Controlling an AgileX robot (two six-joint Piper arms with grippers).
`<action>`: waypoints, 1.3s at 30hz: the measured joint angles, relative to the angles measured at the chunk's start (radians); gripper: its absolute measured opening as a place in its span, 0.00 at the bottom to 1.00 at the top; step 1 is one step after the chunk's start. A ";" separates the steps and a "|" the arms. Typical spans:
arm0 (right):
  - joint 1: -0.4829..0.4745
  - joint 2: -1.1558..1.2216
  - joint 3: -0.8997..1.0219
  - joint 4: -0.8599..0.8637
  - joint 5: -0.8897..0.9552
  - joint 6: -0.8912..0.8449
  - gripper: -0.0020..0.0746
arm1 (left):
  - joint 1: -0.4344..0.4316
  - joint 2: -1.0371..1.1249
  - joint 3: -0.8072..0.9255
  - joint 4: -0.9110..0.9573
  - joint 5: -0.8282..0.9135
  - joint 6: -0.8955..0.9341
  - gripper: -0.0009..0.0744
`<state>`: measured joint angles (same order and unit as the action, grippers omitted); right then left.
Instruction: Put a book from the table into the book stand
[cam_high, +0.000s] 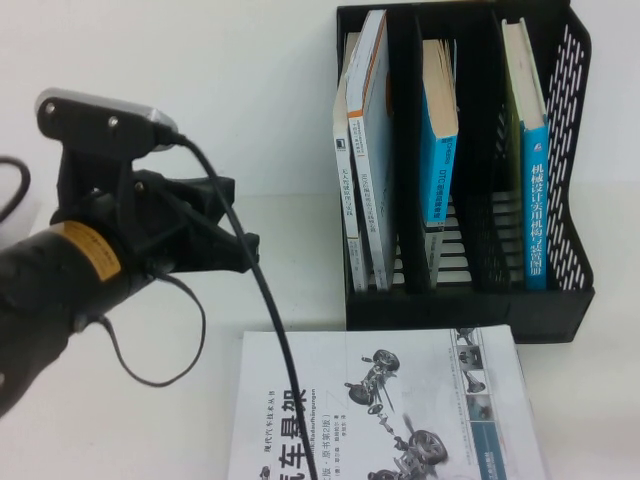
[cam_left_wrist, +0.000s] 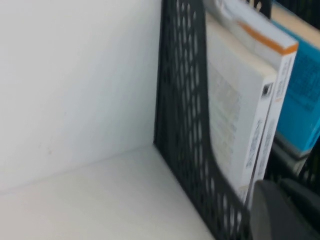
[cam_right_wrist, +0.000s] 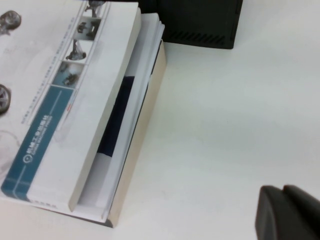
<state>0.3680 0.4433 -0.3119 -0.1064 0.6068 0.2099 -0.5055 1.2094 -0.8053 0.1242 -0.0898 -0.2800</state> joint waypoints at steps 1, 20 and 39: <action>0.000 0.000 0.000 0.000 0.000 0.000 0.03 | 0.002 -0.002 0.017 0.000 -0.039 0.000 0.01; 0.000 0.000 0.000 0.000 0.000 0.000 0.03 | -0.015 -0.291 0.192 -0.370 -0.134 0.504 0.01; 0.000 0.000 0.000 0.000 0.000 0.000 0.03 | 0.092 -0.647 0.645 -0.543 -0.143 0.583 0.01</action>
<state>0.3680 0.4433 -0.3119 -0.1064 0.6068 0.2099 -0.4135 0.5624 -0.1601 -0.4184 -0.2323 0.3030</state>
